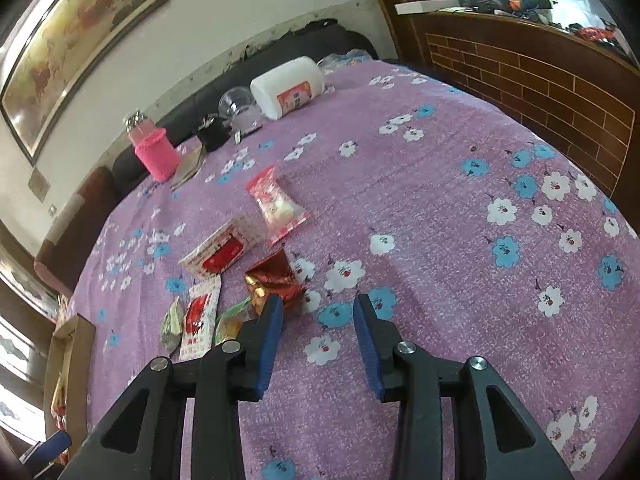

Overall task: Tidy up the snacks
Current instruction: 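Grasp the white-and-green snack packet with the left tool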

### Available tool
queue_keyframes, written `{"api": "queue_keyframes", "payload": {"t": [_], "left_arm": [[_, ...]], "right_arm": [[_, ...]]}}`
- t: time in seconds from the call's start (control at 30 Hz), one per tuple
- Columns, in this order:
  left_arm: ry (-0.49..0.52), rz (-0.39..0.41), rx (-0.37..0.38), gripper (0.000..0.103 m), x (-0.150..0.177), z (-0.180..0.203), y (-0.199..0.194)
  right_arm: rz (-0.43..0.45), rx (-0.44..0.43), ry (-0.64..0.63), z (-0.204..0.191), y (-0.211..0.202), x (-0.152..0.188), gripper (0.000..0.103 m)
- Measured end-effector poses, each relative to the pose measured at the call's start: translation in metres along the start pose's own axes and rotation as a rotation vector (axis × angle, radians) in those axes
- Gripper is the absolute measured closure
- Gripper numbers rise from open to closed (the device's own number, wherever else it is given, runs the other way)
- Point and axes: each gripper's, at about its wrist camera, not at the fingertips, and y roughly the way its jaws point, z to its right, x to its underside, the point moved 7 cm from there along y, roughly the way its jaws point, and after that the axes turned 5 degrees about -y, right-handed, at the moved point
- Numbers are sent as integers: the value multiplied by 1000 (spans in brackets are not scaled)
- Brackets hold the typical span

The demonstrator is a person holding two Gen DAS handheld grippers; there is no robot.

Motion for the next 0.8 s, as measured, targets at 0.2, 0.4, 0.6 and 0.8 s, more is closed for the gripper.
{"api": "queue_keyframes", "payload": {"t": [0.2,0.4,0.6,0.8], "left_arm": [[41,20,4,17,-26,17,12],[170,48,28,17,-63,50,59],[220,-18,-15,17,-71,57,122],[275,-88,-49,53,-62,53,154]], "right_arm": [[15,-59,74,12,-1,-1,64],[23,-107,74,4,-6,-2,64],[26,-85,61,3,-7,1,64],[29,-107,26,-7,-8,0,64]]}}
